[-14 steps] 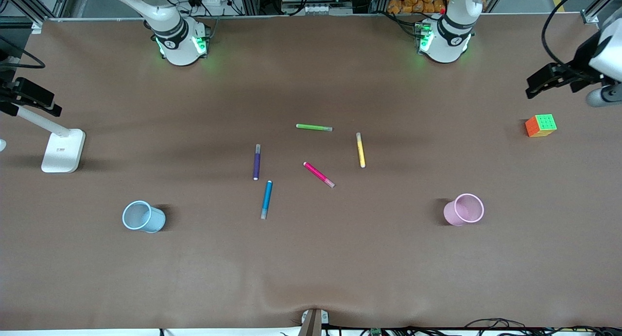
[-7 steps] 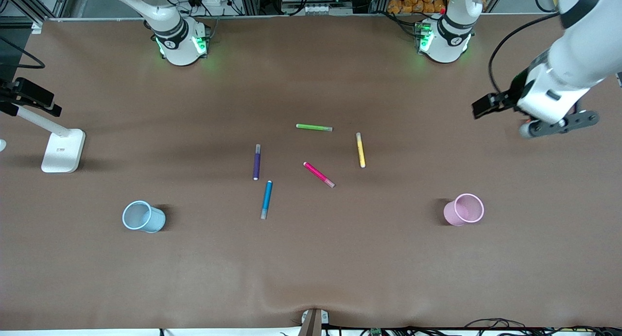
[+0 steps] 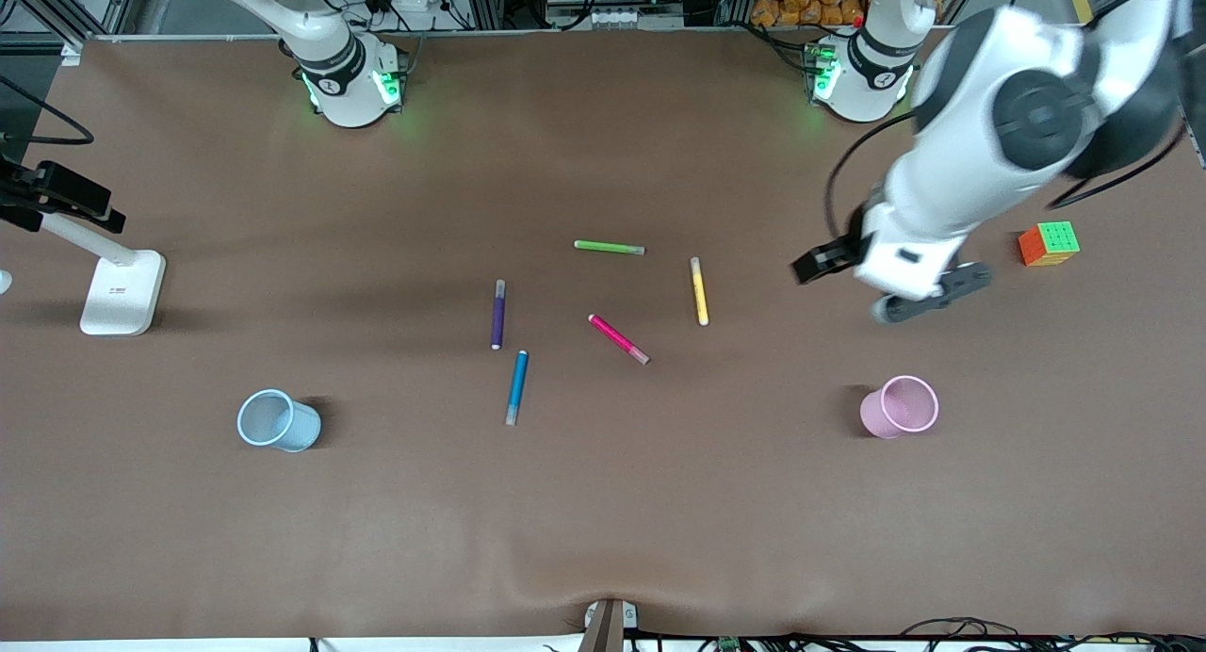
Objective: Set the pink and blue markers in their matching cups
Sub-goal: 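Move the left gripper from rest toward the pink marker, then lower the left gripper onto the pink marker and close it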
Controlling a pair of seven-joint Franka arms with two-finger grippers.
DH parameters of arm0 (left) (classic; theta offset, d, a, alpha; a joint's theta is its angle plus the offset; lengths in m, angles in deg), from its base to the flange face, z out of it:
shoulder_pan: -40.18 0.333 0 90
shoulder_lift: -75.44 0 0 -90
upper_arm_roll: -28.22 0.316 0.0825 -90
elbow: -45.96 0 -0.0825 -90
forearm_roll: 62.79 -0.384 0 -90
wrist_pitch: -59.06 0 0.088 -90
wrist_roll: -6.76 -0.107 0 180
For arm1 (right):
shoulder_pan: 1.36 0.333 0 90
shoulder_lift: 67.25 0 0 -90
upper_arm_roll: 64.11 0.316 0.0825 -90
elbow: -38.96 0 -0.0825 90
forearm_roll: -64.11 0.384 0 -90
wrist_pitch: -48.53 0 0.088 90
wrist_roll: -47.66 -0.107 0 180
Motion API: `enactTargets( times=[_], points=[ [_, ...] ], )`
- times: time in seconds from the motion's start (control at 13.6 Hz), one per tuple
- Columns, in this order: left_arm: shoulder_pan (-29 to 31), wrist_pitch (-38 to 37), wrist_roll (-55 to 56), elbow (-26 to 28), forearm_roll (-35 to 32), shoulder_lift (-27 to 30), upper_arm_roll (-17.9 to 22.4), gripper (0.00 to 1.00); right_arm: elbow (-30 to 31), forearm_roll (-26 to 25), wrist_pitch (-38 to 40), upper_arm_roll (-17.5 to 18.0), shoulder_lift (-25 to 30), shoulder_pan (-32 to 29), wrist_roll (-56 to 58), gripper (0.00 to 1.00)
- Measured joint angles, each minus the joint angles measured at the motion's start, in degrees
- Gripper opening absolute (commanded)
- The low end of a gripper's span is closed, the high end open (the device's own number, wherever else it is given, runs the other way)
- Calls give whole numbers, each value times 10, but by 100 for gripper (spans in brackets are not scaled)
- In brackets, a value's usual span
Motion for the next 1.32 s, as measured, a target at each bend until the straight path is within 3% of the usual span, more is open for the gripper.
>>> enactTargets(
  times=[0.37,0.81,1.1,1.32],
  points=[
    [-67,95,161,1,-6,-66,-1,100,0,0,-3,0,0,0,0,100],
    [-131,208,342,-1,-71,-169,0,100,0,0,-3,0,0,0,0,100],
    [-165,268,399,-30,-83,-242,13,100,0,0,-3,0,0,0,0,100],
    [-182,296,410,-56,-88,-284,22,94,0,0,-3,0,0,0,0,100]
  ],
)
